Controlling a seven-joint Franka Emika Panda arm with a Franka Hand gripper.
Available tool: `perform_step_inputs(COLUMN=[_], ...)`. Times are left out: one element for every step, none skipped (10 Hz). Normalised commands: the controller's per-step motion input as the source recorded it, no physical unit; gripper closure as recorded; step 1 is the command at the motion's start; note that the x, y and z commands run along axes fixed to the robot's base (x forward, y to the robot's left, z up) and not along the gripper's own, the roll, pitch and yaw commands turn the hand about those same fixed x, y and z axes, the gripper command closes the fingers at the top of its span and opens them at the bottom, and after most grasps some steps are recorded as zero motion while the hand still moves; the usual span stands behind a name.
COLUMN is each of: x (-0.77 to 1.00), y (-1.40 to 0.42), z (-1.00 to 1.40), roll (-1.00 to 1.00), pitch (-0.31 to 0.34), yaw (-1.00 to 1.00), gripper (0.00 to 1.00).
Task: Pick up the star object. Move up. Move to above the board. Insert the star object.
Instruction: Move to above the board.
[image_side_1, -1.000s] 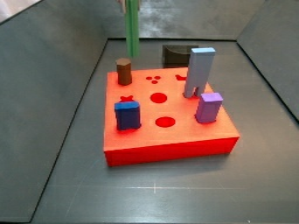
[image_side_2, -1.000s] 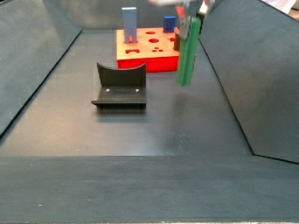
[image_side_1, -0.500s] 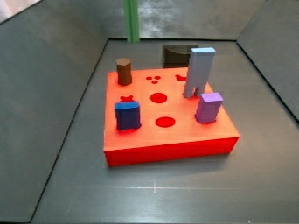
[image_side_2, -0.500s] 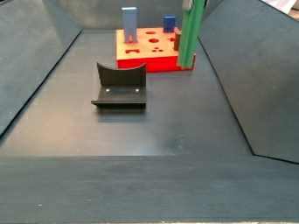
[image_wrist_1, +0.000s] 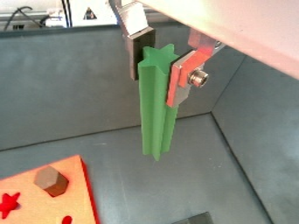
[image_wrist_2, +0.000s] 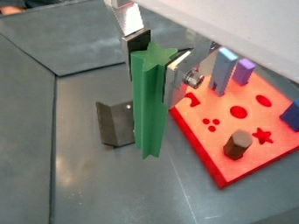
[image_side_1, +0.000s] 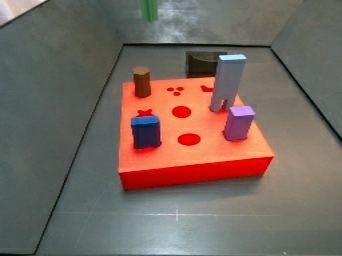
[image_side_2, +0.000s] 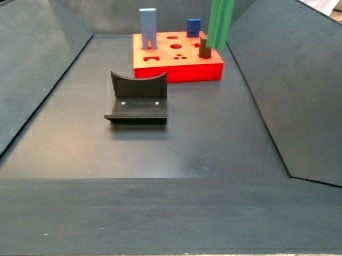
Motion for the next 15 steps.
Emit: perform_step_inputs(x=[0.01,0.01,0.01,0.21,0.22,0.24,0.25,0.25,0.27,0.28,0.30,0.32,0.30,0.20,0.12], y=[-0.04,-0.02,-0.02,-1.00,-1.00,-1.00,-1.00,-1.00,-1.00,-1.00,-1.00,-1.00,-0.87,-0.49,-0.24], z=[0.59,0.41,0.30,0.00,-0.02,-0.01,-0.01,-0.01,0.00,0.01,0.01,0.02,0.02,0.02,0.02], roll=[0.11,0.10,0.10,-0.10,-0.10,-0.12,-0.15,-0.14,-0.11,-0.09,-0.08,-0.04,-0.03,-0.01,0.01], pitch=[0.091,0.091,0.090,0.173,0.174,0.203,0.239,0.285,0.366,0.334,0.303,0.223,0.192,0.150,0.112], yaw=[0.05,0.05,0.05,-1.00,-1.00,-1.00,-1.00,-1.00,-0.96,-0.69,-0.52,-0.20,-0.11,-0.02,0.00], gripper=[1.00,1.00,1.00,1.00,1.00,1.00,1.00,1.00,1.00,1.00,1.00,1.00,1.00,1.00,1.00])
